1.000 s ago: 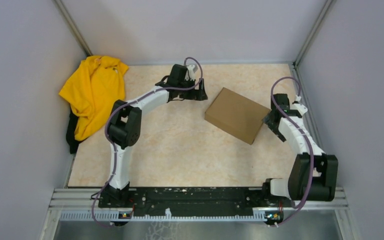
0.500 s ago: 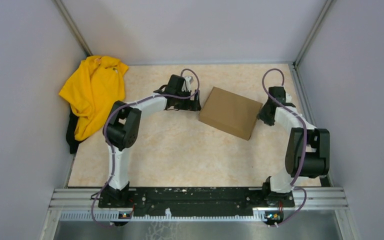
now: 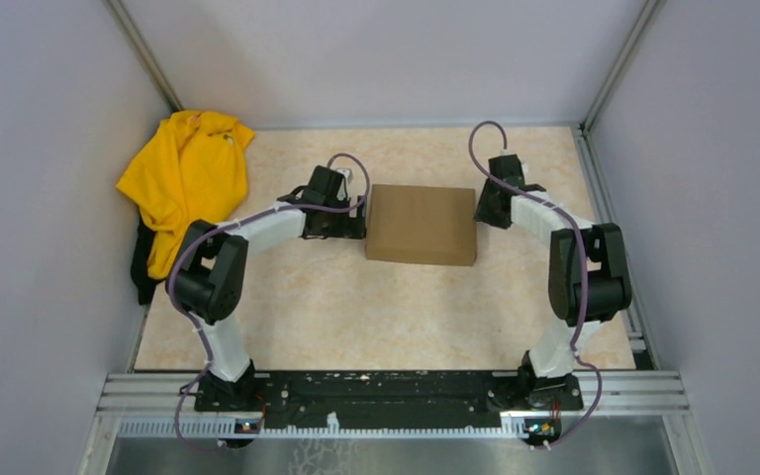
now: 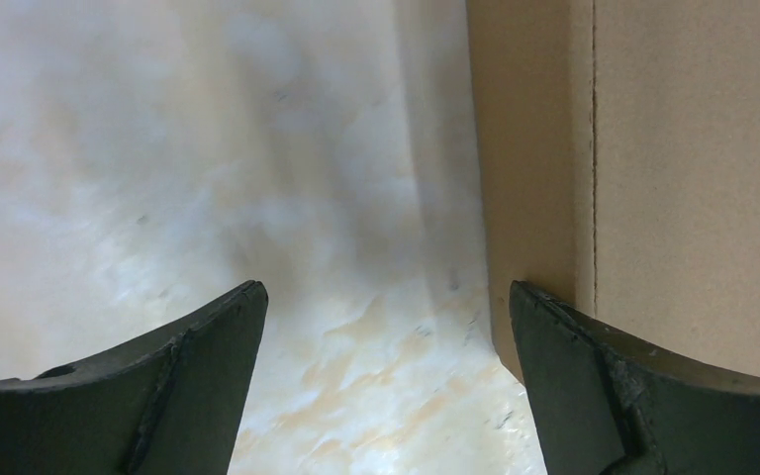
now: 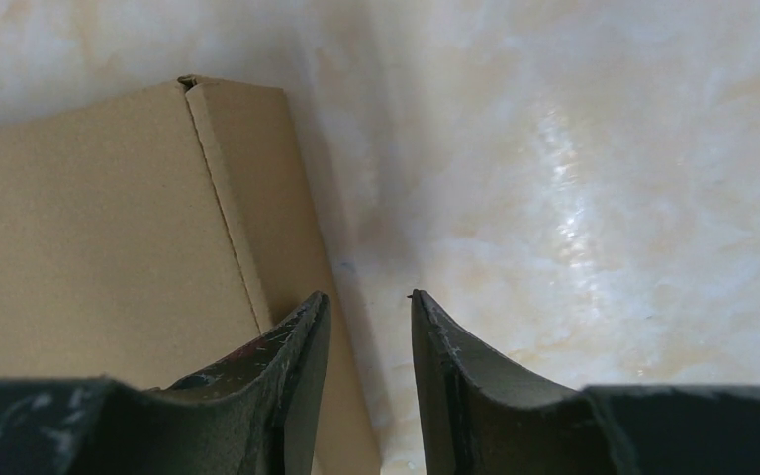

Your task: Fold the paper box

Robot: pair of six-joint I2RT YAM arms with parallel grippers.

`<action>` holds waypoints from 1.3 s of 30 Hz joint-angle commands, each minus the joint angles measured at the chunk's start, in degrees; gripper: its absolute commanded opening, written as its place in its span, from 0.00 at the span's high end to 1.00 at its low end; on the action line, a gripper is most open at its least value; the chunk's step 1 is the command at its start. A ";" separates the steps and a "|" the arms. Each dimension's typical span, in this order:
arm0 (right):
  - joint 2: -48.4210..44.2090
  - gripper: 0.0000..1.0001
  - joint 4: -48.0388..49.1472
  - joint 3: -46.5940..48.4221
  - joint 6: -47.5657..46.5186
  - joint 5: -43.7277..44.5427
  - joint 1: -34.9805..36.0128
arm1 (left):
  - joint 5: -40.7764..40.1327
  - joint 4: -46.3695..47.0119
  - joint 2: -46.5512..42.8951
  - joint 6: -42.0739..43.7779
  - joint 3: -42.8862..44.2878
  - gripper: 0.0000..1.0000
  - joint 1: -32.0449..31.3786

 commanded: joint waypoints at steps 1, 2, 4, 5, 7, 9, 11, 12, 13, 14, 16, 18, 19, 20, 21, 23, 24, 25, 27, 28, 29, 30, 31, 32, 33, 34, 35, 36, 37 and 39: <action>0.77 0.63 0.86 2.50 1.26 -5.59 5.75 | -4.66 -0.58 -5.83 -1.69 -2.01 0.01 -0.12; 0.99 0.63 1.03 2.71 1.33 -5.84 6.48 | -5.45 -0.85 -6.77 -2.07 -2.63 0.01 0.40; 1.47 0.62 1.15 3.42 1.44 -6.11 7.89 | -6.16 -1.14 -8.49 -2.53 -3.85 0.01 1.78; 1.79 0.62 1.48 3.82 1.43 -6.81 8.61 | -6.08 -1.20 -9.33 -2.66 -4.52 0.01 2.50; 2.82 0.61 1.96 5.01 1.29 -8.10 9.83 | -6.01 -1.28 -11.58 -2.85 -6.06 0.01 3.14; 4.39 0.60 1.44 6.82 1.05 -8.34 10.98 | -6.14 -1.29 -13.30 -3.08 -7.57 0.01 3.31; 5.02 0.58 -0.20 8.40 0.92 -7.62 11.66 | -7.09 -1.40 -14.49 -3.07 -9.03 0.01 3.63; 4.74 0.56 -1.40 8.82 1.18 -6.74 11.68 | -7.86 -1.77 -15.02 -3.11 -9.58 0.01 4.01; 4.16 0.53 -2.35 8.68 1.14 -5.16 11.68 | -8.42 -2.26 -15.47 -3.12 -10.00 0.01 4.60; 2.98 0.48 -3.09 8.24 0.86 -2.54 11.61 | -9.00 -2.85 -16.05 -3.24 -10.30 0.01 5.28; 0.11 0.38 -4.60 6.86 -0.30 0.56 11.17 | -9.82 -3.47 -17.76 -3.62 -11.01 0.01 7.13; -2.92 0.18 -5.01 5.10 -1.26 1.76 10.42 | -10.23 -3.58 -19.39 -3.74 -11.41 0.01 8.00; -4.48 0.06 -5.08 4.55 -1.73 1.69 9.98 | -10.68 -4.00 -19.97 -3.87 -11.31 0.01 8.40; -5.96 0.02 -5.40 4.18 -2.16 1.74 9.73 | -11.17 -4.42 -20.52 -3.98 -11.15 0.01 8.73; -7.45 0.01 -5.99 3.99 -2.71 1.95 9.59 | -11.72 -4.71 -21.10 -3.99 -11.04 0.01 8.97; -11.24 0.01 -5.16 3.27 -4.72 1.12 9.61 | -12.69 -5.21 -22.89 -4.10 -10.86 0.01 9.50; -13.71 0.01 -4.31 2.52 -5.46 0.72 9.62 | -13.15 -5.24 -23.90 -4.01 -10.81 0.01 9.71; -16.27 0.01 -3.51 1.66 -6.14 0.04 9.58 | -13.80 -5.29 -25.11 -4.01 -10.71 0.01 9.81; -22.62 0.01 -0.41 -0.36 -8.59 -1.56 9.63 | -14.90 -5.27 -27.65 -3.68 -10.13 0.01 9.95; -26.42 0.01 2.70 -2.58 -9.83 -2.41 9.73 | -15.08 -5.44 -29.13 -3.54 -9.64 0.01 9.86; -30.87 0.01 6.22 -5.16 -10.86 -3.14 9.74 | -14.57 -5.16 -30.99 -3.18 -9.17 0.01 9.85; -36.54 0.01 9.11 -8.61 -12.25 -2.89 9.67 | -13.72 -4.07 -34.34 -2.27 -9.41 0.01 9.84; -40.15 0.01 11.33 -10.65 -13.56 -1.64 9.61 | -13.35 -2.20 -37.00 -1.51 -10.18 0.01 9.80; -43.36 0.01 12.61 -11.94 -14.34 0.39 9.34 | -12.95 0.43 -39.99 -0.40 -11.60 0.01 9.82; -45.57 0.01 13.52 -12.82 -14.90 1.52 8.89 | -12.74 3.68 -42.80 0.97 -13.37 0.01 9.83; -46.81 0.01 13.61 -12.89 -15.45 1.13 8.01 | -12.60 5.24 -44.76 1.33 -14.64 0.01 9.84; -47.06 0.01 12.75 -12.20 -15.92 0.15 7.23 | -12.84 5.50 -45.98 0.93 -14.94 0.01 9.88; -46.89 0.01 11.41 -11.14 -16.58 -0.57 6.97 | -12.81 5.41 -46.83 0.72 -14.94 0.01 9.85; -46.60 0.01 10.21 -10.25 -17.95 -0.89 6.96 | -12.72 5.44 -47.50 0.20 -15.10 0.01 9.85; -46.38 0.01 8.69 -9.48 -18.64 0.23 6.93 | -13.80 5.45 -48.98 -1.47 -16.54 0.01 9.85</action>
